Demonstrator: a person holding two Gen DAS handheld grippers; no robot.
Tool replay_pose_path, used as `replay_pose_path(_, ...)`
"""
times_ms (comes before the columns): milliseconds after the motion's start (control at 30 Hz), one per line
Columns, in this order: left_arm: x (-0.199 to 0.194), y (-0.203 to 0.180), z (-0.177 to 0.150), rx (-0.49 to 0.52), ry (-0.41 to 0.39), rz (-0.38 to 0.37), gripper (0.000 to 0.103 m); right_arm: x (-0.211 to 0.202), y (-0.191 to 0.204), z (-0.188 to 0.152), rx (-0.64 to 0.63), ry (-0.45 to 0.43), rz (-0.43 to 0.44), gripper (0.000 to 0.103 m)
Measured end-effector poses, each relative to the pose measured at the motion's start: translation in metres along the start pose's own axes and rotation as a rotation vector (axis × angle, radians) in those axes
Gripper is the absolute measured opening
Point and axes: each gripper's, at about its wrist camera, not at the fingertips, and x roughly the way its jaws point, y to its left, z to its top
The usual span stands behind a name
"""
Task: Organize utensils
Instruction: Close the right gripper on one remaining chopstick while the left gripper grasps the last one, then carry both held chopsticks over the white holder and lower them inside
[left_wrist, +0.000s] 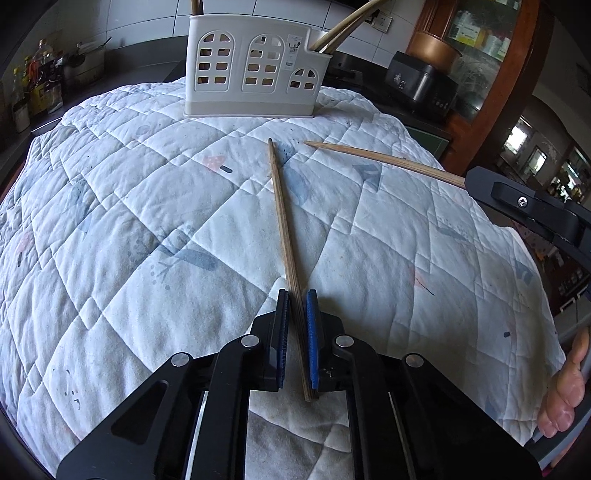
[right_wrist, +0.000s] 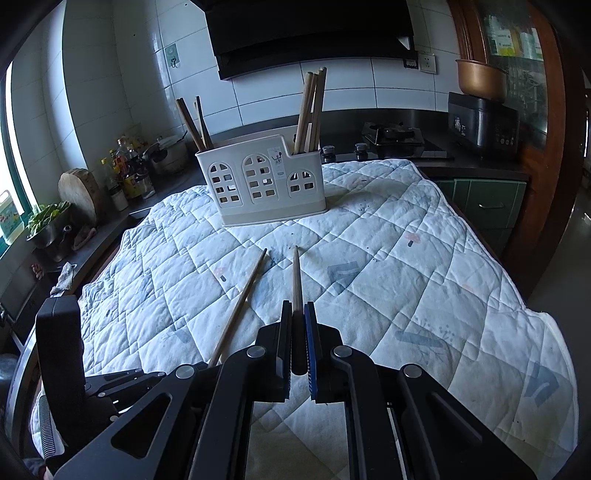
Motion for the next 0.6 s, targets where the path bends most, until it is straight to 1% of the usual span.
replay_pose_path(67, -0.004, 0.001, 0.001, 0.015, -0.012, 0.018, 0.006, -0.002, 0.002, 0.002, -0.005, -0.007, -0.001, 0.007)
replay_pose_path(133, -0.011, 0.003, 0.003, 0.021, -0.029, 0.018, 0.006, -0.005, 0.004, 0.005, -0.015, -0.015, -0.002, 0.007)
replay_pose_path(333, -0.045, 0.007, 0.018, 0.068, -0.139, 0.019, 0.006, -0.014, 0.009, 0.018, -0.048, -0.046, 0.004, 0.007)
replay_pose_path(500, -0.071, 0.01, 0.035, 0.106, -0.24, 0.016, 0.006, -0.022, 0.014, 0.038, -0.077, -0.06, 0.04, 0.007)
replay_pose_path(600, -0.079, 0.014, 0.047, 0.126, -0.265, 0.016, 0.006, -0.025, 0.019, 0.054, -0.111, -0.058, 0.062, 0.007)
